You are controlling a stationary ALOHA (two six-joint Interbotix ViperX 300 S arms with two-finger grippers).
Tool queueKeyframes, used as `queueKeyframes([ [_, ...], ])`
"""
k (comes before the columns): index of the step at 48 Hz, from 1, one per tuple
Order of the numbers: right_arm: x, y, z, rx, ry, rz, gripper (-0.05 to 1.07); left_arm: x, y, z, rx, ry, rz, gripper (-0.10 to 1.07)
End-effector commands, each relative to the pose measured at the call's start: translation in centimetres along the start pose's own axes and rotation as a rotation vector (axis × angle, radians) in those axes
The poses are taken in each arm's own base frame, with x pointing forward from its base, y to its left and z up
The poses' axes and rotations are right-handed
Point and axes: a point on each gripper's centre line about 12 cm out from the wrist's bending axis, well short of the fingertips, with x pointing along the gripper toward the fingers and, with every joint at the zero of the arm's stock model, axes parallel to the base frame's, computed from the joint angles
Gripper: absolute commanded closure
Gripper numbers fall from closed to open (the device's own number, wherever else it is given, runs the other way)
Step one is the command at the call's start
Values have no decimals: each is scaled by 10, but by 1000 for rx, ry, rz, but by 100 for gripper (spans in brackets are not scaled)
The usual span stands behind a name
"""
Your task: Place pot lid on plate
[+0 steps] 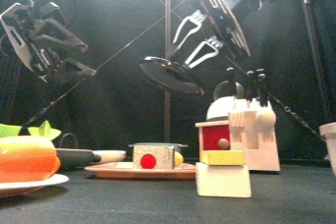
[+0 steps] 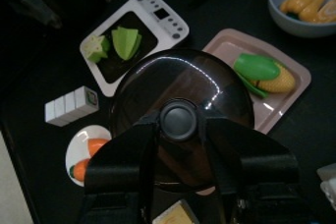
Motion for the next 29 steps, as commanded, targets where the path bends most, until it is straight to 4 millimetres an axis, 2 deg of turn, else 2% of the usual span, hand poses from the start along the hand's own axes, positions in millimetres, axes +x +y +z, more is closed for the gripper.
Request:
queueKeyframes([
  [1,-13,10,27,14,-58,14,38,2,-1,7,5,-22,-4,4],
  [7,-17,12,38,-15,-40,-63,37,2,-1,7,5,-22,-4,4],
  [12,-16,12,38,-74,21,-106,37,2,-1,7,5,-23,-3,4],
  [29,26,3,41,-142,135,-152,37,1,0,5,-2,-19,1,4],
])
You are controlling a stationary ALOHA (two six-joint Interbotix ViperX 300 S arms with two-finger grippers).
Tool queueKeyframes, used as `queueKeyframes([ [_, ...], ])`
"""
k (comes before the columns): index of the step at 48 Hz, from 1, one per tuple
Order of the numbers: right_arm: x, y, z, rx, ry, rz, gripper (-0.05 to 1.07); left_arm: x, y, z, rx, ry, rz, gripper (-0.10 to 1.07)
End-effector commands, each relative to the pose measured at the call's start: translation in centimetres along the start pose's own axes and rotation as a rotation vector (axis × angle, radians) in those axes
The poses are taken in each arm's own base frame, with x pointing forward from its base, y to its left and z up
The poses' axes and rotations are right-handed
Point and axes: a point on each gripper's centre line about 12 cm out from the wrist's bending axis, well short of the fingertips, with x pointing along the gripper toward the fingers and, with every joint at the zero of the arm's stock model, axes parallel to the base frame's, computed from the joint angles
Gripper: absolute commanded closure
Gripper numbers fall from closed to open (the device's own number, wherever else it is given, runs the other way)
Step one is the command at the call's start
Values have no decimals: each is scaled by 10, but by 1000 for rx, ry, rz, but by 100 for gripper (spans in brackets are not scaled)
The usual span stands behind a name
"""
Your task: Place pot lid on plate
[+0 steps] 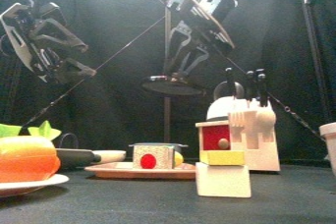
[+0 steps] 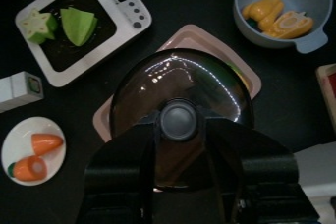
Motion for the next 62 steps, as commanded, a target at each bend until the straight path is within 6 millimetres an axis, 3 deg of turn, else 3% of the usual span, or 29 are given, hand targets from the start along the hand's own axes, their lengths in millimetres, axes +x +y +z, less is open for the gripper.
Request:
queueKeyframes([
  [1,0,5,15,22,-23,27,37,1,0,5,-2,-17,2,4],
  [16,27,16,-1,27,37,32,37,1,0,3,-3,-12,3,4],
  [38,46,25,-15,36,79,58,35,0,1,1,-7,-8,4,4],
  [62,49,26,-18,41,91,46,16,0,1,0,-5,-5,6,4],
])
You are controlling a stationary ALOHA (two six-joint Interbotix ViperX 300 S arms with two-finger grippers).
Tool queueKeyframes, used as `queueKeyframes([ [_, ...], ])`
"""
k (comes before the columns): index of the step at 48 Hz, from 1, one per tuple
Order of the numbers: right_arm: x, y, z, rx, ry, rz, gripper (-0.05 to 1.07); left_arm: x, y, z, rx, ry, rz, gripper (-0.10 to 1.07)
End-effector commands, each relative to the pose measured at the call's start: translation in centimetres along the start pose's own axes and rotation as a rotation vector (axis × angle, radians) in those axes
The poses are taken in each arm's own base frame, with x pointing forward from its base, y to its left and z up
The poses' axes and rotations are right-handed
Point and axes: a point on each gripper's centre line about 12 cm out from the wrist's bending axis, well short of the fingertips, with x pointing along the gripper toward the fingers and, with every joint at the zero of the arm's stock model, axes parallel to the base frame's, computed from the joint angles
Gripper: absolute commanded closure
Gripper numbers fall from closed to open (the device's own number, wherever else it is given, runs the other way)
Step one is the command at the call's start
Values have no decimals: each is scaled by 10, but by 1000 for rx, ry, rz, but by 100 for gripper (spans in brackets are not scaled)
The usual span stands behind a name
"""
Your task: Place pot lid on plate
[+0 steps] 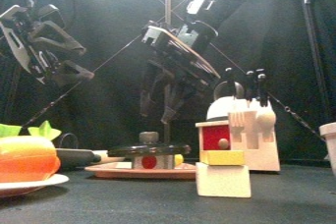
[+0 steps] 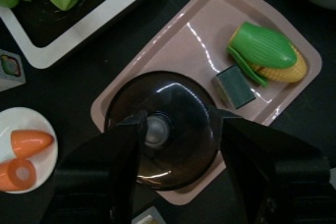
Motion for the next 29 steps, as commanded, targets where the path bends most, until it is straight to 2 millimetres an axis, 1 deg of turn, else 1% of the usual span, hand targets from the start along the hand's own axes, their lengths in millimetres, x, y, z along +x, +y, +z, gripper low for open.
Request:
queueKeyframes([
  [1,-11,7,14,16,-32,28,16,1,0,5,3,-18,-3,4],
  [20,-16,2,18,24,-36,-19,16,1,-1,4,3,-15,-3,4],
  [26,-22,3,22,27,-49,-8,16,1,-2,4,3,-13,-8,4],
  [29,-29,3,27,31,-63,3,16,2,-2,5,2,-16,-10,4],
])
